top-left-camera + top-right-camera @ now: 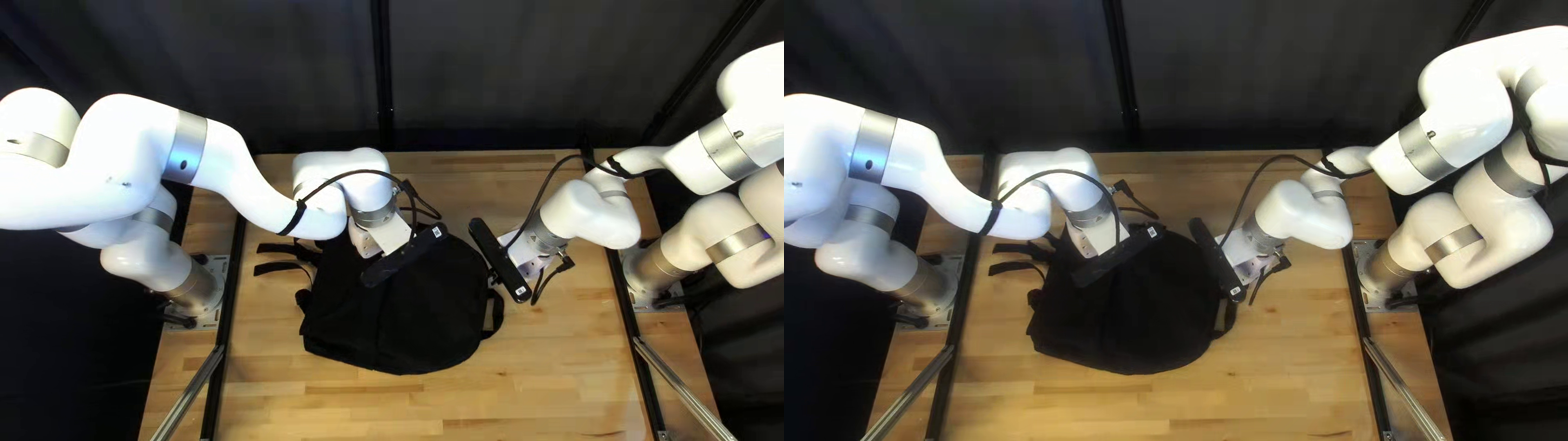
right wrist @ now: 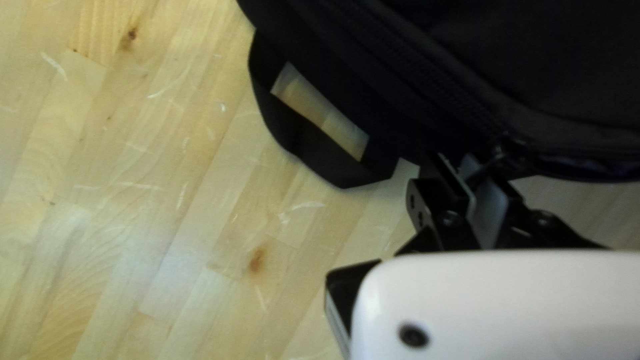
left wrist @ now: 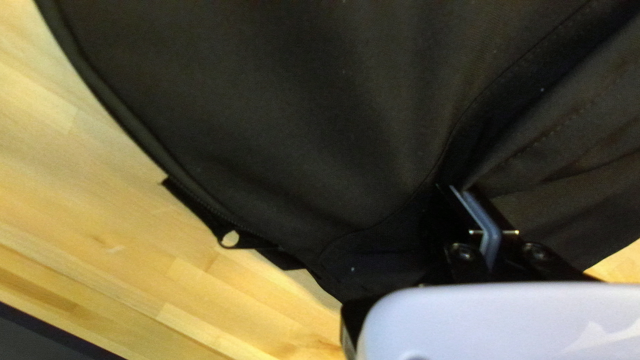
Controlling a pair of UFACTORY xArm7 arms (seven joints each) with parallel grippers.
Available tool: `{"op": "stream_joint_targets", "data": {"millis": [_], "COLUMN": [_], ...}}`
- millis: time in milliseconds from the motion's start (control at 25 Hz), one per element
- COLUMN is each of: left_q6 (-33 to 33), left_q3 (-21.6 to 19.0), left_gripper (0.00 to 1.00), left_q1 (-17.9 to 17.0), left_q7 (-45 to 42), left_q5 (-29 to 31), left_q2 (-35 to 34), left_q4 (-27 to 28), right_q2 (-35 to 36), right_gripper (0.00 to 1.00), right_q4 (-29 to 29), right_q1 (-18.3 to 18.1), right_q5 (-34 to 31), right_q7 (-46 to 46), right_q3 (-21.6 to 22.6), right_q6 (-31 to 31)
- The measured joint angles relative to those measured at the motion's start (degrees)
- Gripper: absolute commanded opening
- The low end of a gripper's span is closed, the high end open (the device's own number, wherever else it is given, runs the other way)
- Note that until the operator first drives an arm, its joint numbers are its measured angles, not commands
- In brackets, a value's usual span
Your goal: Remove a lunch box from a kids backpack
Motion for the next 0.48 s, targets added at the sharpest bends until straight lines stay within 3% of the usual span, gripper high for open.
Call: {"op": "stream_joint_targets", "data": {"millis": [480], "left_q6": [-0.91], "left_q3": [0.14], "left_gripper": [0.00], "left_q1": [0.34], "left_q7": [-3.00], "left_q5": [0.26], "left_q2": [-0.16], "left_q4": [-0.06], "right_q2": [2.96], "right_gripper": [0.00], "right_q4": [3.38], "right_q1": [3.12], "right_q5": [2.58], "right_q7": [1.64], "right_q3": [2.01], "right_q6": [1.73]}}
